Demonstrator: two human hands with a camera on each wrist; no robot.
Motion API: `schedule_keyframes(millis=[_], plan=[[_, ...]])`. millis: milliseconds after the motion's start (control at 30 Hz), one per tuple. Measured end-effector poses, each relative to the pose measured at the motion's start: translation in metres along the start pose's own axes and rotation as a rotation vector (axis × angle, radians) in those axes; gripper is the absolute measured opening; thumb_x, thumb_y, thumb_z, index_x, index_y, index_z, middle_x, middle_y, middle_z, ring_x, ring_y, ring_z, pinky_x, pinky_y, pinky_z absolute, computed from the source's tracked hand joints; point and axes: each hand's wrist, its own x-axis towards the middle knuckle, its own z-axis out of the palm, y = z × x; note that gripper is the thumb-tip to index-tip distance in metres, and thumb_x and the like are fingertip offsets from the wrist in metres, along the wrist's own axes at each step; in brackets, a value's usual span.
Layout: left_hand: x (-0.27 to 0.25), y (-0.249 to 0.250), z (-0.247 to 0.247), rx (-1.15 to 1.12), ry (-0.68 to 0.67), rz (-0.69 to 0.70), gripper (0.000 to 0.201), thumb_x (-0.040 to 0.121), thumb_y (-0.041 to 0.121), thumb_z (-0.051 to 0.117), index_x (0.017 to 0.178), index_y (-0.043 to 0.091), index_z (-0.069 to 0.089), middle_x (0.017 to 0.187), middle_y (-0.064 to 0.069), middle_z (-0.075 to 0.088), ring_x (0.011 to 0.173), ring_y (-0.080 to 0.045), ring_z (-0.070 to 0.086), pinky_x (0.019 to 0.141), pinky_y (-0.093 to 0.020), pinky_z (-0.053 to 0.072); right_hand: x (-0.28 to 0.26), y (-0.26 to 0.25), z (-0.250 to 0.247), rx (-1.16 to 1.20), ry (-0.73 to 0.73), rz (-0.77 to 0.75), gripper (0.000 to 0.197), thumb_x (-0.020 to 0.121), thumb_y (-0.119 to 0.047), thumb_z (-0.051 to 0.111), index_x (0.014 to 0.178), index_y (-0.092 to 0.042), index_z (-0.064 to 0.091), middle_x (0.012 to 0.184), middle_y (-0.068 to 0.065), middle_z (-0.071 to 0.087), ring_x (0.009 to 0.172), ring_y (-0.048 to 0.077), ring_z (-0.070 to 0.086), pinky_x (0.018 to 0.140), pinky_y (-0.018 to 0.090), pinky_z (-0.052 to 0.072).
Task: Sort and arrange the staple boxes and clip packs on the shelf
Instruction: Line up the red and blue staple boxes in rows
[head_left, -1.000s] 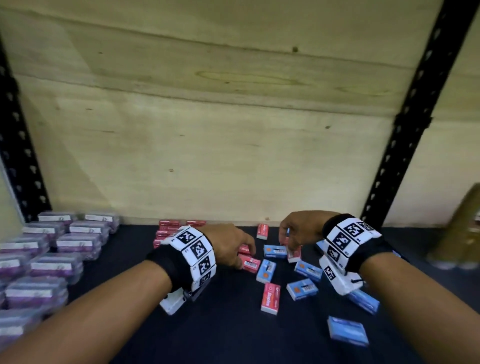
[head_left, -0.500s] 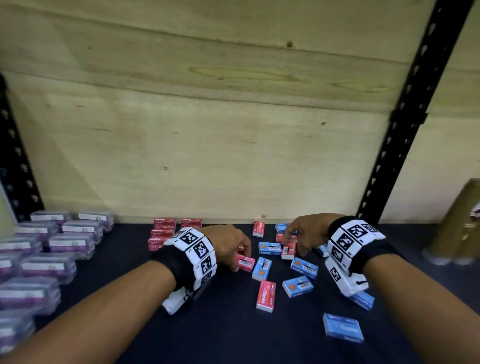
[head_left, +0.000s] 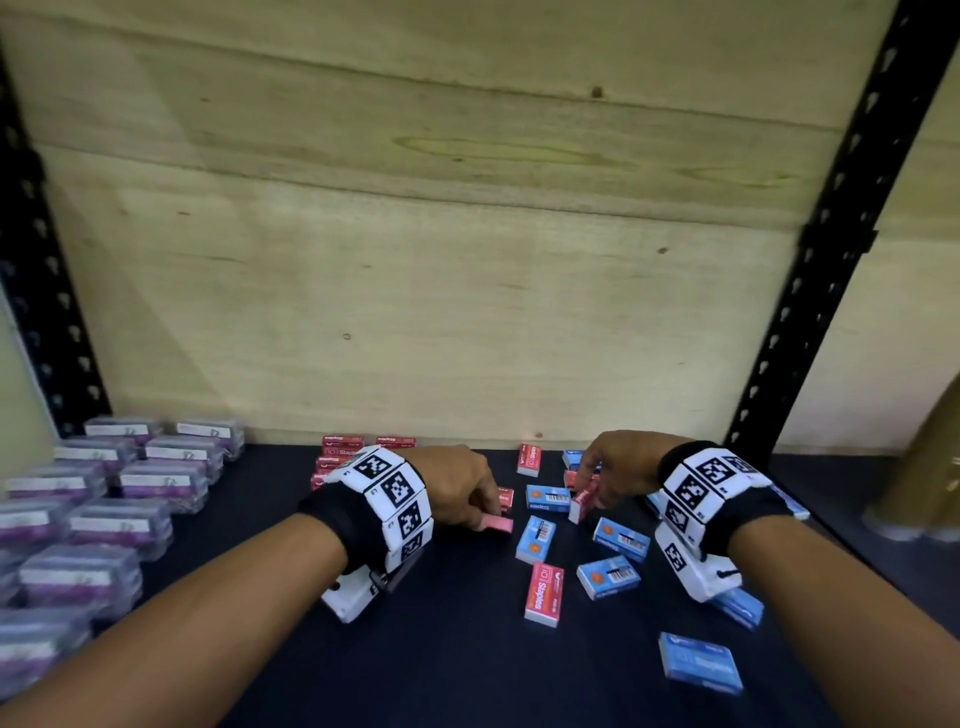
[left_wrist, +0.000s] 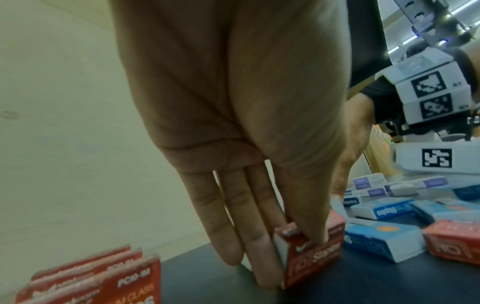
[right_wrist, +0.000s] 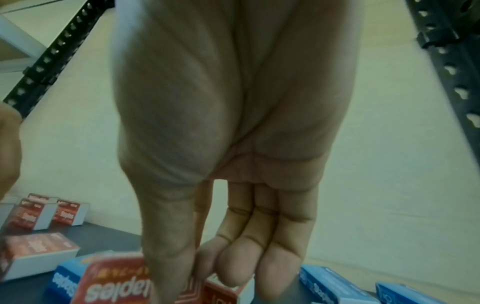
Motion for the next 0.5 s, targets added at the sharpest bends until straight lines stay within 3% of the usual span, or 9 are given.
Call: schedule_keyframes(millis=[167,300,500], plan=[[-0.0035,0.0007,-0.0021,0.002,-0.005,-0.034,0.03,0.099,0.027,0.054,0.128,0.019,0.062,0.107,0.004,0.069,0.086,-0.007,0.056,0.082,-0.023,0.041,0.0044,-0.0025,0.0008,-0.073,0.014,-0.008,0.031,0.088,-0.024,0.072,0.119,-0.025,0.069,0.113,-0.005,0.06,0.101,0.013,0.052,0.094,0.03,0.044],[-0.0026,-0.0005,-0.0011,0.005,-0.025,-0.04,0.031,0.1,0.028,0.052,0.127,0.017,0.062,0.101,0.003,0.071,0.082,-0.007,0.059,0.081,-0.022,0.042,0.0063,-0.0004,0.0007,-0.074,0.023,-0.007,0.03,0.086,-0.028,0.075,0.115,-0.024,0.071,0.105,-0.007,0.058,0.102,0.015,0.054,0.096,0.033,0.046],[-0.0034,-0.0014,0.0002,0.016,-0.026,-0.043,0.033,0.101,0.03,0.051,0.13,0.018,0.06,0.099,0.004,0.07,0.084,-0.007,0.061,0.084,-0.023,0.044,0.005,-0.0009,0.0011,-0.081,0.028,-0.012,0.029,0.086,-0.028,0.074,0.115,-0.025,0.07,0.104,-0.008,0.057,0.099,0.014,0.053,0.089,0.028,0.043]])
